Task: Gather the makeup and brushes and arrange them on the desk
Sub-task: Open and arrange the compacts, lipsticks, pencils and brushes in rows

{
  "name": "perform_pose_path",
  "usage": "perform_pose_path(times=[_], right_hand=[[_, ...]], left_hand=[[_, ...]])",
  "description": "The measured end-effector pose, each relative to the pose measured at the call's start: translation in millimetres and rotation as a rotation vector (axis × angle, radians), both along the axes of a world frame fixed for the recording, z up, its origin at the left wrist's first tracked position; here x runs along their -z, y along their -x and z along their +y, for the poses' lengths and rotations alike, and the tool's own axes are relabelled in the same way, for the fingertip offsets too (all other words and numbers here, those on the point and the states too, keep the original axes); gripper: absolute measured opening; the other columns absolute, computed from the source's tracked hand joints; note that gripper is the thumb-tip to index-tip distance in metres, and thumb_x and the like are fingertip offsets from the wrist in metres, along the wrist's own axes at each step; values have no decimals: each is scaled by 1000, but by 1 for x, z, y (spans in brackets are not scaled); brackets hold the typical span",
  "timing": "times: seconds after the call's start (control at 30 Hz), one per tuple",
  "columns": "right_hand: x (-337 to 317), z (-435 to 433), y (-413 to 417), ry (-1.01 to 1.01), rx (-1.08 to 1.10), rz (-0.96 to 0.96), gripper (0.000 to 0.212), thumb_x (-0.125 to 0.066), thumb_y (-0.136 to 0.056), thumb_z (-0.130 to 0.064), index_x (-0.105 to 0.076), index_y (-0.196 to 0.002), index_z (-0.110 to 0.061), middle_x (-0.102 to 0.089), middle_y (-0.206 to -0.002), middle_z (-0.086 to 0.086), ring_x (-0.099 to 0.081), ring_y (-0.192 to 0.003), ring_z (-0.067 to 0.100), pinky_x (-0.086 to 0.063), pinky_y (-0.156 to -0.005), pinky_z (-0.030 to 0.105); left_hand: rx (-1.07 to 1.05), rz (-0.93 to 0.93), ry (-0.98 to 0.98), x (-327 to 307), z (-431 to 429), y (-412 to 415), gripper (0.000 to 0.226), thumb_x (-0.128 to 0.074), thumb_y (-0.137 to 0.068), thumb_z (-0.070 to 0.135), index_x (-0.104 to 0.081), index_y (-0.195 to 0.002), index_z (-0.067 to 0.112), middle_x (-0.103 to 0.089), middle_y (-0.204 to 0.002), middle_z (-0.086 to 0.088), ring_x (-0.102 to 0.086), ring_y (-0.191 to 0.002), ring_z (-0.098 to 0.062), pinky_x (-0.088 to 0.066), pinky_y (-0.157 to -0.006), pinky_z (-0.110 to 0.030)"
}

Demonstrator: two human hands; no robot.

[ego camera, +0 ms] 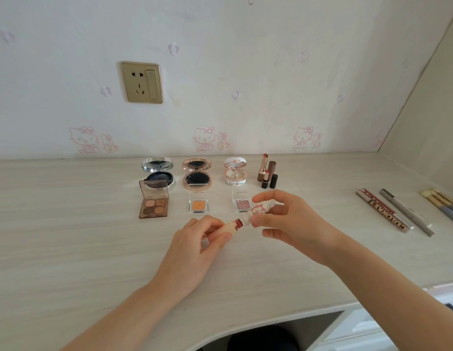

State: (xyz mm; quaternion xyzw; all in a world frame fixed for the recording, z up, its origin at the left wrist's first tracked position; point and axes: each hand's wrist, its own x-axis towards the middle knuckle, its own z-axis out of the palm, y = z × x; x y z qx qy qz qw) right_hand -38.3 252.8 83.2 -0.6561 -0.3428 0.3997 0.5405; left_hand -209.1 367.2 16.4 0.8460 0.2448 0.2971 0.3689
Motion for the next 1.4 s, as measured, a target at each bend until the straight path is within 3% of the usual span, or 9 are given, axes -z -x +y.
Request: perform_pose_path(times=[0.53,0.77,0.9,0.97,1.1,1.23,1.4], right_hand=[[4,-6,-9,-74,49,104,13,-63,-88,-6,-63,-101,-9,-71,-95,9,-66,-84,18,-52,-71,29],[0,-11,-25,-46,74,170,14,-62,-89,-8,-64,-103,-9,-70,-95,10,-64,-83,19,-51,-71,30],[-1,-14,-42,-10,103,201,16,-60,-90,-7,-63,-106,-7,-68,-96,12,-63,-81,20,-50,-67,28],[-1,-15,-52,7,122,215,19,-59,-90,-5,-62,-108,-4,-69,-96,14,-62,-80,20,-50,-67,28],[-3,-14,-69,71,88,231,21,-60,-88,-1,-61,-108,-5,-68,-95,12,-62,-79,22,-50,-65,26],[-6,-7,-83,162,64,166,21,-65,-85,-4,-63,-105,-3,-66,-93,11,-61,-73,20,-49,-65,27],[0,12,-91,202,78,-23,24,-70,-84,-9,-61,-105,-1,-62,-85,9,-56,-57,15,-52,-63,24]], left_hand=[[33,-21,56,-3,-5,-2,4,-62,-87,40,-64,-89,36,-69,-82,14,-61,-90,0,-44,-76,-23],[67,-11,42,-11,-18,-13,19,-71,-80,39,-63,-98,39,-66,-91,15,-57,-92,2,-41,-82,-15],[108,36,-17,-16,-26,-29,31,-72,-78,39,-53,-99,52,-63,-93,17,-53,-95,7,-36,-82,-9],[149,74,-72,-18,-31,-39,41,-70,-79,43,-46,-110,56,-60,-95,20,-51,-98,6,-37,-86,-12],[263,165,-324,-19,-39,-58,48,-64,-84,45,-44,-128,45,-56,-94,15,-48,-94,-2,-43,-84,-23],[265,139,-660,-9,-36,-81,42,-54,-83,52,-59,-117,29,-58,-78,11,-47,-81,-9,-48,-69,-26],[187,106,-728,1,-31,-99,48,-49,-74,61,-66,-104,28,-60,-70,13,-51,-74,-12,-50,-63,-26]])
